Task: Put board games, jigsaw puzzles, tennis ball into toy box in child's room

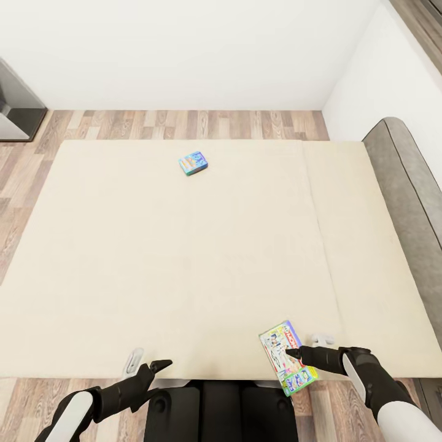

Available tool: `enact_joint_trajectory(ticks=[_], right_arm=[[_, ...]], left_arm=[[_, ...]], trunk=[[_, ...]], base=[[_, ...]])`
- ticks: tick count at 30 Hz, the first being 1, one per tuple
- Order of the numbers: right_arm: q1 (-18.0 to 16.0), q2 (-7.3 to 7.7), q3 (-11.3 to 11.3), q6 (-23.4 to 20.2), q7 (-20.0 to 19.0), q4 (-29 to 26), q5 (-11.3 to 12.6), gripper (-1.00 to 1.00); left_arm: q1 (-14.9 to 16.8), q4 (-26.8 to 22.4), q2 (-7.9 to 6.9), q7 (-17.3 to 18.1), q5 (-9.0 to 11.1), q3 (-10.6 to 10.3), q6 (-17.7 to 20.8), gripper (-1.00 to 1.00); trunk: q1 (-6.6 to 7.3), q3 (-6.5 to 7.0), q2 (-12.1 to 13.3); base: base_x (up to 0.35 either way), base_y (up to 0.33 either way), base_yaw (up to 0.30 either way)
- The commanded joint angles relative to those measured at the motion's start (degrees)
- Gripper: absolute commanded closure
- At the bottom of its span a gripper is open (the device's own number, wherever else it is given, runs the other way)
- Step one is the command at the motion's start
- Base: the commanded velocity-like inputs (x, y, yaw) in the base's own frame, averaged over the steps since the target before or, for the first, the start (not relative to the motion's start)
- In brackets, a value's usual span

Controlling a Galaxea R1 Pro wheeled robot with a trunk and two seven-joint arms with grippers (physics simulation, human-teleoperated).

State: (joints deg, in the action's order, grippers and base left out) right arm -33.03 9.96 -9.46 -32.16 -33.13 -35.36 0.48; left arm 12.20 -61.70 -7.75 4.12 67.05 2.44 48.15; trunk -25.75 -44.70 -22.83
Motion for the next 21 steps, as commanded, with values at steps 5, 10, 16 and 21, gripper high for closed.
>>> enact_joint_trajectory(ticks=[5, 10, 16, 21], right_arm=[[-0.01, -0.03, -0.21, -0.45, -0.22, -0.06, 0.05, -1.00], [-0.01, -0.03, -0.21, -0.45, -0.20, -0.06, 0.05, -1.00], [-0.01, -0.03, -0.21, -0.45, -0.21, -0.06, 0.05, -1.00], [-0.01, -0.03, -0.21, -0.45, -0.25, -0.06, 0.05, -1.00]], left_arm=[[0.03, 0.00, 0.02, 0.37, -0.34, 0.11, 0.30, -1.00], [0.03, -0.04, 0.02, 0.37, -0.34, 0.11, 0.30, -1.00], [0.02, -0.08, 0.02, 0.37, -0.34, 0.11, 0.33, -1.00], [0.02, -0.14, 0.00, 0.38, -0.34, 0.11, 0.35, -1.00]], trunk=[[-0.03, -0.06, -0.08], [-0.03, -0.06, -0.08], [-0.03, -0.06, -0.08], [-0.03, -0.06, -0.08]], base=[[0.000, 0.002, 0.000], [0.000, 0.001, 0.000], [0.000, 0.000, 0.000], [0.000, 0.062, 0.000]])
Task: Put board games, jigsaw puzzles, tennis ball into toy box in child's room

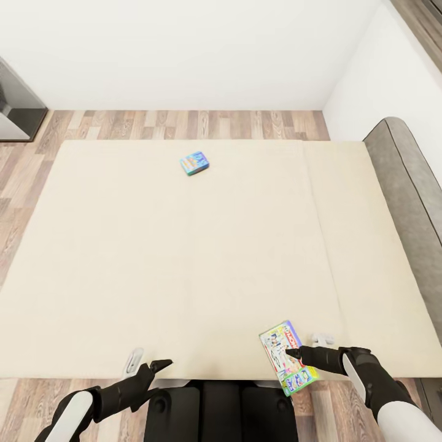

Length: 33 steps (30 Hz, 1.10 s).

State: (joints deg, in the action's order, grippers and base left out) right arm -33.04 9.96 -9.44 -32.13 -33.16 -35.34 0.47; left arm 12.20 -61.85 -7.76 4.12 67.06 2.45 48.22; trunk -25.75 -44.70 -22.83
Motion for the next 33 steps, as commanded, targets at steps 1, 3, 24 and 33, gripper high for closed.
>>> enact_joint_trajectory(ticks=[1, 3, 24, 33], right_arm=[[-0.01, -0.03, -0.23, -0.47, -0.21, -0.08, 0.06, -1.00], [-0.01, -0.03, -0.23, -0.47, -0.22, -0.08, 0.06, -1.00], [-0.01, -0.03, -0.23, -0.47, -0.23, -0.08, 0.06, -1.00], [-0.01, -0.03, -0.23, -0.47, -0.24, -0.08, 0.06, -1.00]], left_arm=[[0.02, 0.01, 0.01, 0.38, -0.35, 0.10, 0.28, -1.00], [0.03, 0.00, 0.02, 0.39, -0.35, 0.10, 0.28, -1.00], [0.02, -0.08, 0.01, 0.39, -0.35, 0.24, 0.29, -1.00], [0.05, -0.11, 0.01, 0.37, -0.35, 0.27, 0.23, -1.00]], trunk=[[-0.03, -0.06, -0.08], [-0.03, -0.06, -0.08], [-0.03, -0.06, -0.08], [-0.03, -0.06, -0.08]], base=[[0.000, 0.125, 0.000], [0.000, 0.171, 0.000], [0.000, 0.249, 0.000], [0.000, 0.098, 0.000]])
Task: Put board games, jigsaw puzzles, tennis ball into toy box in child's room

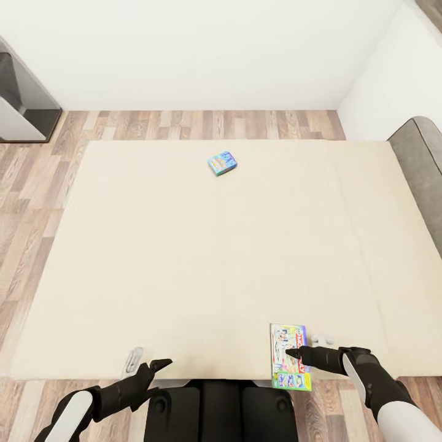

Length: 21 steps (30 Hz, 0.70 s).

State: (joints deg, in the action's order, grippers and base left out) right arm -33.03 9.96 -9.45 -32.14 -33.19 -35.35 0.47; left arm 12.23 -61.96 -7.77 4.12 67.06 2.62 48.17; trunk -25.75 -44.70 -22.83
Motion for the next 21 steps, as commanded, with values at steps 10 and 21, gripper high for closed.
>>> enact_joint_trajectory(ticks=[10, 21], right_arm=[[-0.01, -0.03, -0.22, -0.46, -0.21, -0.07, 0.06, -1.00], [-0.01, -0.03, -0.22, -0.46, -0.21, -0.07, 0.06, -1.00]], left_arm=[[-0.01, 0.00, 0.00, 0.37, -0.35, 0.11, 0.32, -1.00], [-0.01, 0.01, 0.01, 0.37, -0.35, 0.11, 0.31, -1.00]], trunk=[[-0.03, -0.06, -0.08], [-0.03, -0.06, -0.08]], base=[[0.000, 0.024, 0.000], [0.000, 0.112, 0.000]])
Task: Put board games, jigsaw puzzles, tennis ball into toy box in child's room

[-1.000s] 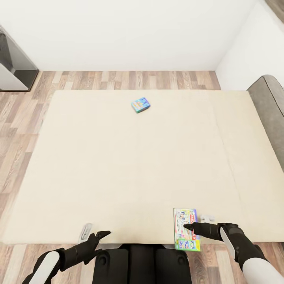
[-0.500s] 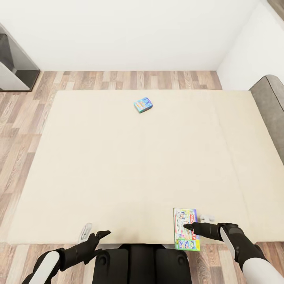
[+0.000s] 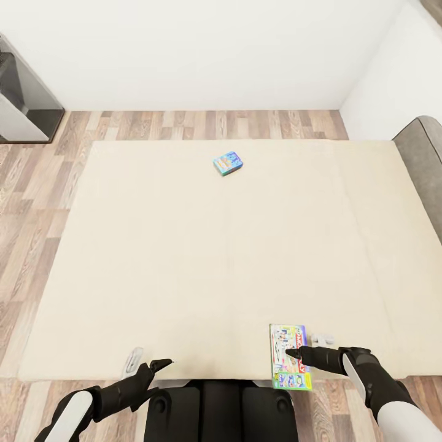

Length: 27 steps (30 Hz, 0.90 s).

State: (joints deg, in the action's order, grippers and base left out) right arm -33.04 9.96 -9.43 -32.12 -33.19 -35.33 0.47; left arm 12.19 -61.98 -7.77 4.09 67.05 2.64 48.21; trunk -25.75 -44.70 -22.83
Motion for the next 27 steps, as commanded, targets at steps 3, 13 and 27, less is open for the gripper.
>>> enact_joint_trajectory(ticks=[3, 13, 27], right_arm=[[-0.01, -0.03, -0.25, -0.49, -0.21, -0.09, 0.06, -1.00], [-0.01, -0.03, -0.24, -0.49, -0.21, -0.09, 0.06, -1.00], [-0.01, -0.03, -0.25, -0.49, -0.21, -0.09, 0.06, -1.00]], left_arm=[[0.04, 0.02, 0.02, 0.39, -0.35, 0.11, 0.29, -1.00], [0.03, 0.02, 0.03, 0.39, -0.35, 0.16, 0.27, -1.00], [0.03, 0.02, 0.03, 0.39, -0.35, 0.18, 0.25, -1.00]], trunk=[[-0.03, -0.06, -0.08], [-0.03, -0.06, -0.08], [-0.03, -0.06, -0.08]], base=[[0.000, 0.230, 0.000], [0.000, 0.265, 0.000], [0.000, 0.281, 0.000]])
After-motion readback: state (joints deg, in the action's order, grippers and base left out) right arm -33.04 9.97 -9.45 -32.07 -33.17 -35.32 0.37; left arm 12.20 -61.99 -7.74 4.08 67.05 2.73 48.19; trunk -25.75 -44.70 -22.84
